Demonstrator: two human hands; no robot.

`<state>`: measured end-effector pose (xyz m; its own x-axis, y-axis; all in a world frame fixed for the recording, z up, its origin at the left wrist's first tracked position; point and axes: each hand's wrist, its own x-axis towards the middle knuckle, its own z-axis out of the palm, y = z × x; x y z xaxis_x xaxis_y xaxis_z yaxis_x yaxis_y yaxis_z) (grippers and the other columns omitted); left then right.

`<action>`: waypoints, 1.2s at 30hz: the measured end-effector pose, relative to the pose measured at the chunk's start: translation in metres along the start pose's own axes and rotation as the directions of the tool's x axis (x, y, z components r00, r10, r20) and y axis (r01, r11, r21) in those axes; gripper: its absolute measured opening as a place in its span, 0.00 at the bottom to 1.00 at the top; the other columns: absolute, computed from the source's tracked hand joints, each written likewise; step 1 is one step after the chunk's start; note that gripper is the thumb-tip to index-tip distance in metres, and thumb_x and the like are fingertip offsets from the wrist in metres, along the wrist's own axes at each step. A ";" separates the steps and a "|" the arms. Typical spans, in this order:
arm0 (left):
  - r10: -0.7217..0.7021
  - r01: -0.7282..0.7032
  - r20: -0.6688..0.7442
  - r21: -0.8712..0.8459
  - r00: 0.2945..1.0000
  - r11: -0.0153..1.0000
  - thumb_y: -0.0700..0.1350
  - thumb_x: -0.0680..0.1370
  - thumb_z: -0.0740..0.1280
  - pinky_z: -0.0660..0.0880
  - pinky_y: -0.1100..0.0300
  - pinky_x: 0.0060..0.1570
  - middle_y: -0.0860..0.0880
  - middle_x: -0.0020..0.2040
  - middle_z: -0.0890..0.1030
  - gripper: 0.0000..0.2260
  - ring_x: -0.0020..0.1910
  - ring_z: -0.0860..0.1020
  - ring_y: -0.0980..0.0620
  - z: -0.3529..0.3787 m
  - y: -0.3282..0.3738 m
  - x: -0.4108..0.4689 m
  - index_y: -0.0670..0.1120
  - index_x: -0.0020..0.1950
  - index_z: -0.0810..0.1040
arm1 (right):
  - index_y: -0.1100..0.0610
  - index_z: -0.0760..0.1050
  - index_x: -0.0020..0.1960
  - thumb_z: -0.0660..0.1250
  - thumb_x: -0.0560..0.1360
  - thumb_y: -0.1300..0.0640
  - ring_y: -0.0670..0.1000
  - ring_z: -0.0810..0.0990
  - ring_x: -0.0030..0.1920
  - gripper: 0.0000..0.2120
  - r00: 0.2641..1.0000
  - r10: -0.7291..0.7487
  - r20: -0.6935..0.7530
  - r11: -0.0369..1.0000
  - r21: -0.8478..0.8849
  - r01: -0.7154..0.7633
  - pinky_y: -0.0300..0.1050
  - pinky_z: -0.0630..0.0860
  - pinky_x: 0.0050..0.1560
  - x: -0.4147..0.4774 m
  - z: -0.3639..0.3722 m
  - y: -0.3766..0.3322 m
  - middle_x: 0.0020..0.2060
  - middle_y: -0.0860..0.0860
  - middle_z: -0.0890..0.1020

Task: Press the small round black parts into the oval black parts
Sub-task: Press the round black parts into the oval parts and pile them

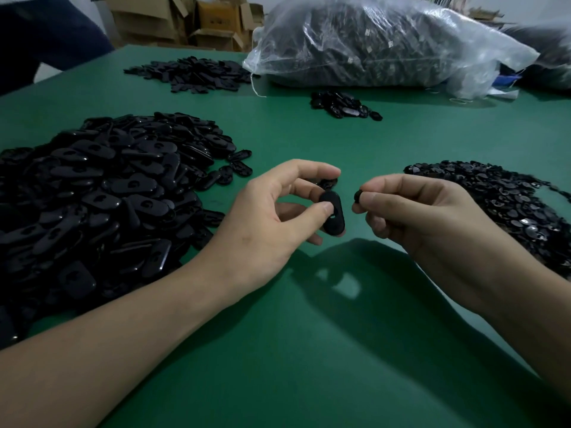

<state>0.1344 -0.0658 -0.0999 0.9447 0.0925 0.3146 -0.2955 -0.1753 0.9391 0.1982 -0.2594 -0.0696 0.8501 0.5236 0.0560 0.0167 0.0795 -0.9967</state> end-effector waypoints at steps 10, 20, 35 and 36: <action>0.019 -0.020 0.017 0.075 1.000 0.997 0.34 0.76 0.75 0.79 0.65 0.52 0.53 0.53 0.84 0.19 0.49 0.84 0.58 0.001 0.005 -0.001 0.52 0.63 0.82 | 0.55 0.86 0.42 0.77 0.62 0.54 0.45 0.76 0.34 0.10 0.994 0.103 0.032 0.993 0.060 -0.105 0.35 0.75 0.38 0.000 0.002 0.005 0.39 0.54 0.85; -0.033 0.035 -0.055 0.025 0.998 0.999 0.36 0.70 0.80 0.83 0.59 0.52 0.48 0.47 0.88 0.18 0.46 0.87 0.52 0.005 0.007 -0.002 0.50 0.56 0.81 | 0.57 0.85 0.44 0.76 0.64 0.54 0.46 0.74 0.35 0.11 0.997 0.081 -0.006 0.996 -0.032 -0.081 0.35 0.73 0.36 -0.001 0.007 0.007 0.34 0.51 0.80; -0.003 0.005 -0.066 0.029 0.998 1.000 0.38 0.69 0.81 0.82 0.62 0.49 0.47 0.47 0.87 0.18 0.45 0.87 0.52 0.006 0.011 -0.002 0.48 0.56 0.84 | 0.56 0.85 0.42 0.76 0.65 0.52 0.46 0.77 0.35 0.09 0.998 0.039 -0.042 0.990 -0.131 -0.044 0.35 0.75 0.36 -0.003 0.010 0.007 0.33 0.52 0.81; -0.002 0.004 -0.064 0.032 0.998 0.999 0.38 0.69 0.81 0.82 0.62 0.50 0.47 0.47 0.88 0.18 0.45 0.87 0.52 0.005 0.011 -0.002 0.48 0.57 0.84 | 0.55 0.85 0.42 0.76 0.66 0.53 0.46 0.77 0.35 0.08 0.999 0.033 -0.040 0.989 -0.141 -0.038 0.35 0.75 0.36 -0.003 0.010 0.007 0.33 0.51 0.81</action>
<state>0.1299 -0.0732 -0.0912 0.9343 0.1554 0.3209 -0.2869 -0.2065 0.9354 0.1905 -0.2522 -0.0767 0.8705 0.4918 0.0208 0.0585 -0.0614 -0.9964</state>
